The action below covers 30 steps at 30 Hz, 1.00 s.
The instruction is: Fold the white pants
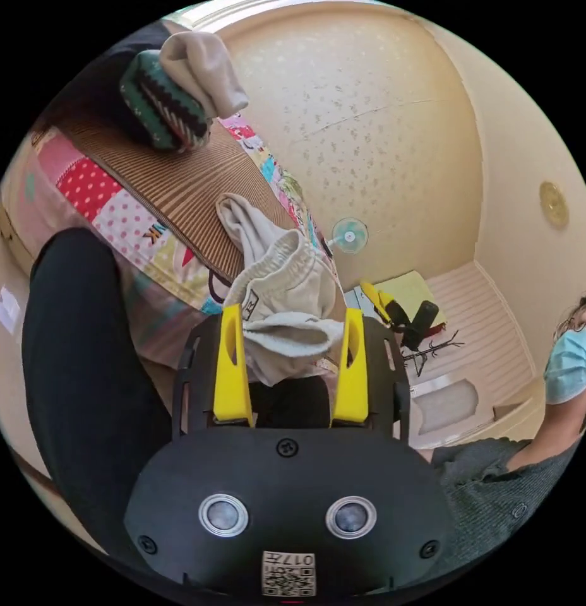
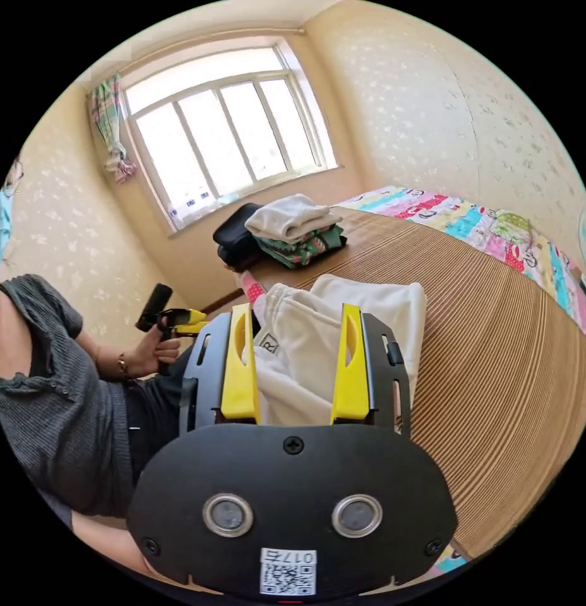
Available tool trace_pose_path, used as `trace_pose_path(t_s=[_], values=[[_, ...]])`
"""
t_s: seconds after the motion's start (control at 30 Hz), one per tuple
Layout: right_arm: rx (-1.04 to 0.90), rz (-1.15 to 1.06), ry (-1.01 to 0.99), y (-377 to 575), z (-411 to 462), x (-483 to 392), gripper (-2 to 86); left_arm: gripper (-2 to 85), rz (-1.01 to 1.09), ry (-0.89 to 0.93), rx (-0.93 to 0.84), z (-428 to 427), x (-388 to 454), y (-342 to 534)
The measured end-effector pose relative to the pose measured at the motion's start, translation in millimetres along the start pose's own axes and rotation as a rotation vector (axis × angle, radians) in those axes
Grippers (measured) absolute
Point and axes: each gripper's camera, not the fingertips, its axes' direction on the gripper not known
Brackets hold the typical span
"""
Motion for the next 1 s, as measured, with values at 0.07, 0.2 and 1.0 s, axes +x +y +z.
trace_pose_path(t_s=[0.07, 0.2, 1.0], values=[[-0.14, -0.018, 0.009, -26.3, 56.2, 3.4, 18.8, 23.2, -0.068, 0.04, -0.058, 10.5, -3.1, 12.5], [-0.38, -0.125, 0.075, -45.8, 167.7, -22.2, 17.4, 25.3, -0.196, 0.159, -0.177, 56.2, -15.3, 17.2], [0.922, -0.034, 0.478, -125.3, -315.5, -279.1, 2.5, 4.7, 1.129, 0.037, 0.429, -229.8, 462.2, -96.1]])
